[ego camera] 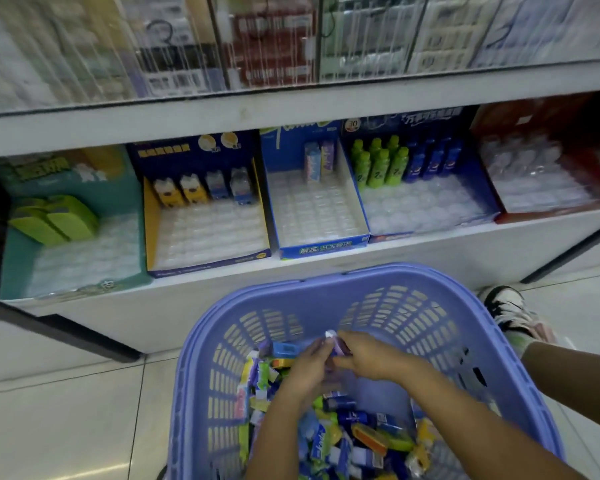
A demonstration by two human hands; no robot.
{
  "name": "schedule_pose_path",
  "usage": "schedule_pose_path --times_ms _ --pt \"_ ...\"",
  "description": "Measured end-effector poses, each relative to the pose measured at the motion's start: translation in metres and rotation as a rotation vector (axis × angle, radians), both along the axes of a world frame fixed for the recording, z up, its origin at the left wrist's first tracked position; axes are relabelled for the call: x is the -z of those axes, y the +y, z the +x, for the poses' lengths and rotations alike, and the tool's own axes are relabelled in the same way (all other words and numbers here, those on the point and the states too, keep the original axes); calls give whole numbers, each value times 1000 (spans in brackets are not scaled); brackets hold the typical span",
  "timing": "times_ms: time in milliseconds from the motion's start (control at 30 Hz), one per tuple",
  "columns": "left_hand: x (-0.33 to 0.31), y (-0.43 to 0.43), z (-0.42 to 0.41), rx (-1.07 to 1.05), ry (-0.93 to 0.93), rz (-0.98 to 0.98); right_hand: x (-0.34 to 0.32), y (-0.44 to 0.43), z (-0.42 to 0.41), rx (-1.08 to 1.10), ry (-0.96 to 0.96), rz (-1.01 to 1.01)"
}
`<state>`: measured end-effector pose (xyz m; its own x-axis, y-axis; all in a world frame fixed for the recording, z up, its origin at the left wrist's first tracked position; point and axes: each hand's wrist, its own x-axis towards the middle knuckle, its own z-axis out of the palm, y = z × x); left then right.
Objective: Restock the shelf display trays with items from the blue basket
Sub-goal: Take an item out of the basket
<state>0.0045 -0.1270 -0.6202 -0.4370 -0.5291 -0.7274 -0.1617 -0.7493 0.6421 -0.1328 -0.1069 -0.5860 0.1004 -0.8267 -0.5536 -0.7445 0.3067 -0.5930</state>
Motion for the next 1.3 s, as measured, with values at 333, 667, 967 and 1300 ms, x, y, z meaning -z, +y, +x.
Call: schedule_pose_path --times_ms 333,667,967,1300 --pt "-129 -45 35 -110 223 -219 -134 -15 3 341 -354 -374" --pt "-191 -62 58 -389 347 -430 -214 -97 -27 432 204 -918" --pt "-191 -67 61 -489 353 -438 -207 -167 -41 250 410 -690" --pt "-186 -69 59 -543 283 -522 -215 -187 -52 128 337 -497"
